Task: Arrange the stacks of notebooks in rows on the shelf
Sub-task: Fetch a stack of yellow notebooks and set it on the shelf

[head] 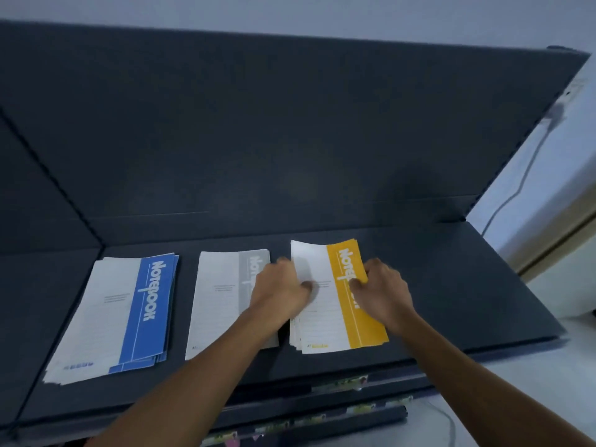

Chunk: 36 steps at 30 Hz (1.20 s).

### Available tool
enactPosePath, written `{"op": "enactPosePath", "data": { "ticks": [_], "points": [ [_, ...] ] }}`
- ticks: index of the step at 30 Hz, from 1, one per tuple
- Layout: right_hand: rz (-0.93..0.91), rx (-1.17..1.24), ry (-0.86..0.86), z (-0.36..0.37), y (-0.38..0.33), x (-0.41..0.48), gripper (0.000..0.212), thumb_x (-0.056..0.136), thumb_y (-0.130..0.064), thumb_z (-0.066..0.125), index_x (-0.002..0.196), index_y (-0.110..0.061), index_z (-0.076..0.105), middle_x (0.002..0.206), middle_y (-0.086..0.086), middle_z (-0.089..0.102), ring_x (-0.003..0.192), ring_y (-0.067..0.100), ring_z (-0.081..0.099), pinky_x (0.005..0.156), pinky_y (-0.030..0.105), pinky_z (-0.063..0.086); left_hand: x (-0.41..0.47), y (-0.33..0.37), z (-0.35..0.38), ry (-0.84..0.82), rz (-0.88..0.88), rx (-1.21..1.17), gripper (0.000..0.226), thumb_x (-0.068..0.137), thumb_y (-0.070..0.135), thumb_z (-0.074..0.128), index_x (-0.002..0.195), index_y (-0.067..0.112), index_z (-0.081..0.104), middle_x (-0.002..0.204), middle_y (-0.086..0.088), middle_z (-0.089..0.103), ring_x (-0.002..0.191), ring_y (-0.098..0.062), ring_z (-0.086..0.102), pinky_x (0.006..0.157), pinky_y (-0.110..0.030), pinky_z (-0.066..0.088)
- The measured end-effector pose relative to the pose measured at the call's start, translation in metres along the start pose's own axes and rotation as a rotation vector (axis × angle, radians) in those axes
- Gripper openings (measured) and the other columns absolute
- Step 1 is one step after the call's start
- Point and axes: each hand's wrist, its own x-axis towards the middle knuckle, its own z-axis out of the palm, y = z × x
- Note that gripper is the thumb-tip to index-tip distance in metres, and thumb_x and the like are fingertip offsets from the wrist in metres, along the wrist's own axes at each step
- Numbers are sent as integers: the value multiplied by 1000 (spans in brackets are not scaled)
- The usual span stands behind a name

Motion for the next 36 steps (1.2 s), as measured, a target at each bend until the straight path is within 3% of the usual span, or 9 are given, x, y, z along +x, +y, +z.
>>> {"op": "enactPosePath", "data": {
  "ticks": [5, 13, 20, 23, 25, 31, 36],
  "points": [
    [-18, 16, -57, 2, 11, 20, 14, 91, -30, 57, 90, -16, 54, 88, -1, 62, 73, 18, 62, 54, 29, 42, 1, 16, 14, 61, -51, 85, 38, 91, 39, 67, 111, 8, 54, 103, -8, 64, 93, -28, 65, 71, -37, 57],
    [-50, 35, -105, 10, 14, 44, 16, 86, -27, 60, 80, -13, 56, 79, 1, 64, 66, 18, 63, 51, 27, 42, 4, 23, 25, 115, -125, 183, 39, 95, 38, 64, 115, 6, 55, 109, -10, 63, 97, -29, 64, 66, -34, 46],
    [-94, 46, -51, 18, 14, 41, 20, 86, -20, 62, 73, -11, 50, 102, 7, 51, 81, 26, 57, 55, 28, 33, 0, 22, 26, 138, -113, 285, 38, 97, 43, 60, 112, 7, 60, 110, -8, 55, 93, -27, 61, 67, -34, 45],
    [-132, -6, -15, 18, 12, 42, 15, 85, -19, 64, 81, -9, 54, 105, 7, 49, 90, 25, 52, 53, 27, 31, 0, 23, 25, 169, -88, 320, 41, 97, 42, 61, 116, 6, 58, 112, -9, 54, 96, -27, 61, 66, -32, 43],
    [-151, -58, 3, 17, 9, 42, 15, 85, -20, 67, 89, -8, 58, 109, 7, 50, 97, 25, 52, 57, 28, 37, 0, 23, 22, 192, -77, 317, 42, 96, 42, 62, 119, 7, 56, 114, -9, 56, 97, -27, 62, 66, -31, 42],
    [-248, -58, 15, 16, -9, 40, 37, 89, -23, 68, 123, -11, 60, 121, 5, 53, 110, 25, 56, 67, 31, 44, -4, 5, -3, 268, -48, 226, 31, 97, 37, 58, 117, 13, 55, 108, -4, 60, 80, -21, 52, 64, -33, 39],
    [-436, 37, -80, 24, -51, 29, 35, 91, -25, 61, 126, -21, 61, 124, 0, 56, 109, 19, 61, 74, 31, 50, -15, -26, -34, 338, -78, 189, 28, 97, 37, 55, 115, 16, 61, 102, 0, 65, 86, -22, 64, 71, -36, 53]
  ]
}}
